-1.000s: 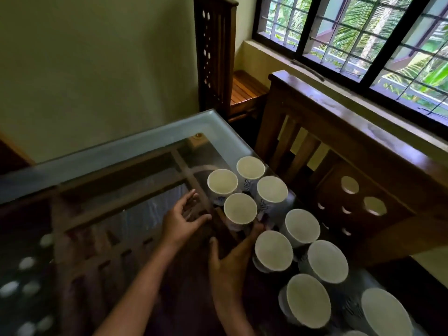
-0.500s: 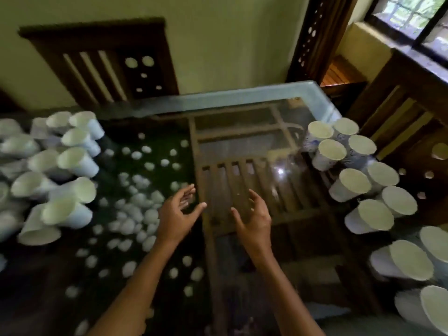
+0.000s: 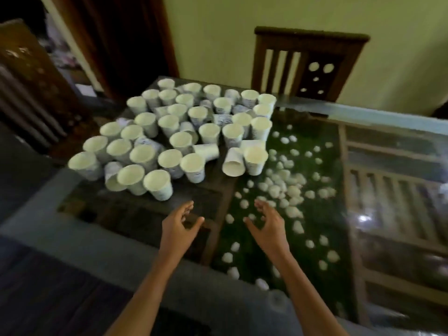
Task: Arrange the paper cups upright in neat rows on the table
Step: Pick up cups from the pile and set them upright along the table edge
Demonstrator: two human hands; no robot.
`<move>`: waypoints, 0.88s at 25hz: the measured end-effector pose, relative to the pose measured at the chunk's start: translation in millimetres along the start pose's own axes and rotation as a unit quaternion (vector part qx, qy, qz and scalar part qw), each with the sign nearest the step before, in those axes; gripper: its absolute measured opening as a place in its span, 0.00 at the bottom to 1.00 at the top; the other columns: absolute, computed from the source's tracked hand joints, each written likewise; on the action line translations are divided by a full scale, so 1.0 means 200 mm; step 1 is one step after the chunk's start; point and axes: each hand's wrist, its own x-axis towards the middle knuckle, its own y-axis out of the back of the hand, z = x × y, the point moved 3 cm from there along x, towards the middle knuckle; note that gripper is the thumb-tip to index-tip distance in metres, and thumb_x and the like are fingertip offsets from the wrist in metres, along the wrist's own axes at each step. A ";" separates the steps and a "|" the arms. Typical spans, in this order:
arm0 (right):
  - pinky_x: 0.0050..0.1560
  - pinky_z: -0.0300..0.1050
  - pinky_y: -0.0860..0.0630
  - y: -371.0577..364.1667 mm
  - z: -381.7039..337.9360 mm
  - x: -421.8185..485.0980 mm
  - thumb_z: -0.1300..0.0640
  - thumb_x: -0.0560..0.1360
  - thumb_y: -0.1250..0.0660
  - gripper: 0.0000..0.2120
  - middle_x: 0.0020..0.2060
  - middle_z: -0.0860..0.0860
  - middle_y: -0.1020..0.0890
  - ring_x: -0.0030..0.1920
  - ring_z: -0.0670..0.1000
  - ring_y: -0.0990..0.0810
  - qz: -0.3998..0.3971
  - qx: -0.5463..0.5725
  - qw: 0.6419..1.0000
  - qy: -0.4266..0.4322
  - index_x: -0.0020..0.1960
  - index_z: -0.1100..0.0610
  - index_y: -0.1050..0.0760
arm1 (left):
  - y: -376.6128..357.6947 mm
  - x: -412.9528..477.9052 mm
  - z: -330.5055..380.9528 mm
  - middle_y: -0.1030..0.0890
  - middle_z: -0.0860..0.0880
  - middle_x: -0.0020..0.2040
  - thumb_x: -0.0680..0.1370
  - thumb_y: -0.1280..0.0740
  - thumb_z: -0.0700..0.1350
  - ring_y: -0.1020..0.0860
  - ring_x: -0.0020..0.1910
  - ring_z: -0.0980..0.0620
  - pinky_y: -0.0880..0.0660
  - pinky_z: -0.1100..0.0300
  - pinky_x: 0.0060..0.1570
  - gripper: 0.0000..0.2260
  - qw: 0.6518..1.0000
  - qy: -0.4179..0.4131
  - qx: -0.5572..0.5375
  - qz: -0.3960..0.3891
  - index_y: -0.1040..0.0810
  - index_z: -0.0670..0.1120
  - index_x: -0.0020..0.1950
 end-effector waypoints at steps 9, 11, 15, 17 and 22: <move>0.60 0.45 0.26 -0.59 -0.44 0.07 0.55 0.70 0.27 0.28 0.61 0.52 0.24 0.58 0.47 0.25 -0.065 0.018 0.995 0.078 0.66 0.57 0.31 | 0.47 0.07 -0.33 0.22 0.46 0.59 0.70 0.26 0.40 0.24 0.57 0.52 0.27 0.61 0.56 0.23 0.994 0.078 -0.010 0.074 0.26 0.41 0.63; 0.61 0.46 0.26 -0.70 -0.49 0.12 0.55 0.69 0.26 0.29 0.61 0.52 0.24 0.58 0.48 0.25 -0.075 0.022 0.994 0.079 0.67 0.57 0.31 | 0.52 0.12 -0.39 0.22 0.46 0.60 0.70 0.26 0.41 0.24 0.57 0.53 0.28 0.61 0.57 0.24 0.992 0.093 -0.013 0.088 0.27 0.42 0.64; 0.64 0.52 0.28 -0.88 -0.57 0.21 0.51 0.68 0.25 0.34 0.66 0.53 0.28 0.65 0.51 0.29 -0.067 0.030 0.995 0.071 0.69 0.56 0.35 | 0.58 0.25 -0.51 0.23 0.45 0.62 0.70 0.26 0.41 0.25 0.60 0.51 0.28 0.59 0.59 0.25 0.987 0.114 -0.017 0.109 0.28 0.42 0.65; 0.66 0.53 0.30 -0.94 -0.59 0.25 0.49 0.66 0.24 0.38 0.67 0.53 0.29 0.67 0.53 0.30 -0.048 0.027 0.996 0.067 0.70 0.56 0.37 | 0.60 0.32 -0.55 0.23 0.45 0.61 0.69 0.26 0.41 0.25 0.60 0.49 0.29 0.61 0.58 0.26 0.985 0.121 -0.021 0.121 0.28 0.41 0.65; 0.68 0.50 0.33 -1.06 -0.62 0.34 0.45 0.62 0.22 0.45 0.69 0.51 0.33 0.68 0.51 0.33 -0.026 0.057 0.998 0.020 0.72 0.52 0.41 | 0.63 0.50 -0.61 0.25 0.46 0.63 0.67 0.24 0.43 0.27 0.63 0.50 0.31 0.60 0.61 0.29 0.986 0.106 -0.037 0.123 0.30 0.44 0.66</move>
